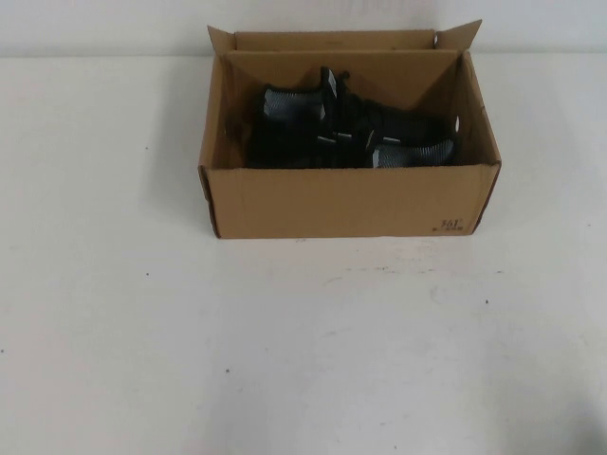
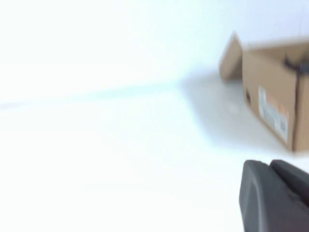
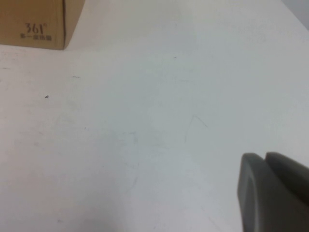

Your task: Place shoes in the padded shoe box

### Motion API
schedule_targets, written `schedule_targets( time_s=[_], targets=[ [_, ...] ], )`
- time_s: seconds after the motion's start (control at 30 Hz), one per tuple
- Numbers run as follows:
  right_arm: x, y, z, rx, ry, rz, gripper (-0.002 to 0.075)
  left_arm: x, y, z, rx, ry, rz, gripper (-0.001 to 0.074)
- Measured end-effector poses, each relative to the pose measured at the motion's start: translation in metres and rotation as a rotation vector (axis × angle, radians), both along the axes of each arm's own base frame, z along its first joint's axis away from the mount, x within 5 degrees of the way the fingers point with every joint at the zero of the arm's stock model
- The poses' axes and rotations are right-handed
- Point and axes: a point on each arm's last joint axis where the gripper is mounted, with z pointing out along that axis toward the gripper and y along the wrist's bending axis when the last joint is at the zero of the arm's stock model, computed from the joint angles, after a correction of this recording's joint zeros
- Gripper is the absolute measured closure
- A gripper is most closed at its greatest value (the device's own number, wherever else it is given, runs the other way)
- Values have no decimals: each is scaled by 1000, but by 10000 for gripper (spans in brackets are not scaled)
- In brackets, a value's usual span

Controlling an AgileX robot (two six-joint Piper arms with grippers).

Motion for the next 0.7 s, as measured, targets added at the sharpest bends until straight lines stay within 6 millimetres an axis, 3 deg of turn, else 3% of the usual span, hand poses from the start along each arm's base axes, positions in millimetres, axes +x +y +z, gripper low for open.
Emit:
schedule_targets(
  time_s=[0.3,0.7],
  targets=[
    [0,0,0,0,0,0,733,-4,0,-24,-19,272,-1,738],
    [0,0,0,0,0,0,733,-4,0,-26,-18,290,-1,739]
  ],
)
